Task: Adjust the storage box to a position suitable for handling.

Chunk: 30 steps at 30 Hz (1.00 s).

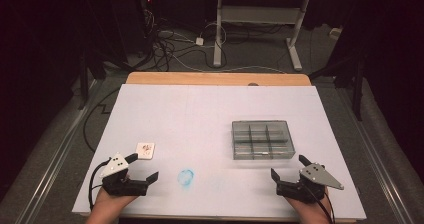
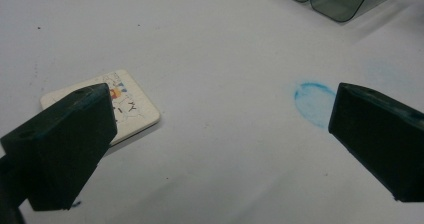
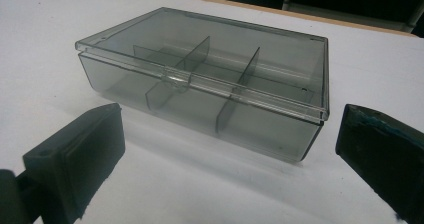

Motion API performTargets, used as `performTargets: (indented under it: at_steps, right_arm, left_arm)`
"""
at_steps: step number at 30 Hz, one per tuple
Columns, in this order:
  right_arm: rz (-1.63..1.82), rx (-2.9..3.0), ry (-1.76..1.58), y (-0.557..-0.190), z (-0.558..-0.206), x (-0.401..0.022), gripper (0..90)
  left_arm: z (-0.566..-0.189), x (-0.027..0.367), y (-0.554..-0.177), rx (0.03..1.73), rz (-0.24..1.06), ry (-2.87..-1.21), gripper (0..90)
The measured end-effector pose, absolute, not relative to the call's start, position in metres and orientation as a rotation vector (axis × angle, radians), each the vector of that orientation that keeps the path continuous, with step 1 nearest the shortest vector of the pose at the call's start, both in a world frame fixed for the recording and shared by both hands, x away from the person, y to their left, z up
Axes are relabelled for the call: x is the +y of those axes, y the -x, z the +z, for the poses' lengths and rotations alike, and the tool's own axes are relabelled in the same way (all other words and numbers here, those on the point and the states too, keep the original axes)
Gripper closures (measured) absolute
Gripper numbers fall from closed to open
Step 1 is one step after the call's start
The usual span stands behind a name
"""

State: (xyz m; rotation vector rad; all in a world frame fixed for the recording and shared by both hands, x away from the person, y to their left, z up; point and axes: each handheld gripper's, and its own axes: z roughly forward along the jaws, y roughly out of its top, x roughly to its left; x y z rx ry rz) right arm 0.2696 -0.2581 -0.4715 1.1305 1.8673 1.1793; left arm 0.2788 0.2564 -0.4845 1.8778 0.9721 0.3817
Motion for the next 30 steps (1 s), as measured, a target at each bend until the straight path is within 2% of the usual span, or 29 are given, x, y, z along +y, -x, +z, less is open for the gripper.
performTargets:
  at_steps: [16,19,25,29,30]
  right_arm:
    - [1.272,1.822,-1.107,-0.2642,-0.4628,-0.2601,0.2]
    - [1.262,1.844,-1.125,-0.2663,-0.4641,-0.2601,0.6]
    - [1.252,1.874,-1.161,-0.2689,-0.4672,-0.2587,3.6]
    - [1.24,1.89,-1.157,-0.2688,-0.4684,-0.2562,5.7]
    - [1.235,1.898,-1.153,-0.2686,-0.4687,-0.2553,8.0]
  left_arm:
    - [-0.4818,0.2546,-0.2805,0.969,0.365,-1.869,0.6]
    - [-0.4804,0.2567,-0.2805,0.969,0.364,-1.858,3.2]
    - [-0.4781,0.2594,-0.2814,0.953,0.343,-1.861,15.3]
    - [-0.4786,0.2579,-0.2821,0.954,0.34,-1.876,16.5]
    - [-0.4782,0.2576,-0.2826,0.96,0.328,-1.875,19.6]
